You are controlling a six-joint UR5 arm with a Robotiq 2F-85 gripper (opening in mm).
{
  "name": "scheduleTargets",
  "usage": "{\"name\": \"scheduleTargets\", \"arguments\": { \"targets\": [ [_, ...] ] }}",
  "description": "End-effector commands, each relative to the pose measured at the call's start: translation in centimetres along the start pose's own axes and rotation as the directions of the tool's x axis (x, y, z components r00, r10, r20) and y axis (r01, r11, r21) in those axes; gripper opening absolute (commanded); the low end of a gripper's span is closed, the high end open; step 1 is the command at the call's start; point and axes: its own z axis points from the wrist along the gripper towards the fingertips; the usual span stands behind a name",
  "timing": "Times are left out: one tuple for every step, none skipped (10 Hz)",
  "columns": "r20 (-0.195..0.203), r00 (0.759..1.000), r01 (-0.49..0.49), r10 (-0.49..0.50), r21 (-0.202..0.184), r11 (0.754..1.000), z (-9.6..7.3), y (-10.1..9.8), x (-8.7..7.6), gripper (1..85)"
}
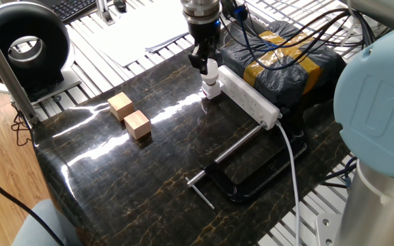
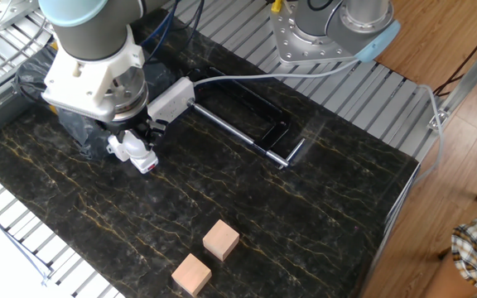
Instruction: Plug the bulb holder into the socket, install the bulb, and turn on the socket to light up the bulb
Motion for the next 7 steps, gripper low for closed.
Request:
{"name": "scheduleTargets", "arguments": {
  "targets": [
    [0.016, 0.999, 0.046, -0.046, -0.003, 0.999, -0.1, -0.1, -0.3, 49.3],
    [0.026, 0.998, 0.065, -0.065, 0.004, 0.998, -0.3, -0.2, -0.5, 55.0],
    [0.028, 0.996, 0.087, -0.087, 0.008, 0.996, -0.4, -0.3, -0.5, 57.0],
    [0.029, 0.994, 0.107, -0.107, 0.009, 0.994, -0.6, -0.4, -0.4, 58.0],
    [0.036, 0.991, 0.130, -0.130, -0.002, 0.992, -0.9, 0.0, -0.4, 58.7],
    [0.065, 0.984, 0.169, -0.166, -0.040, 0.985, -1.5, 1.5, -1.0, 59.7],
    [0.085, 0.970, 0.233, -0.227, -0.068, 0.970, -2.5, 3.0, -1.1, 60.0]
  ]
}}
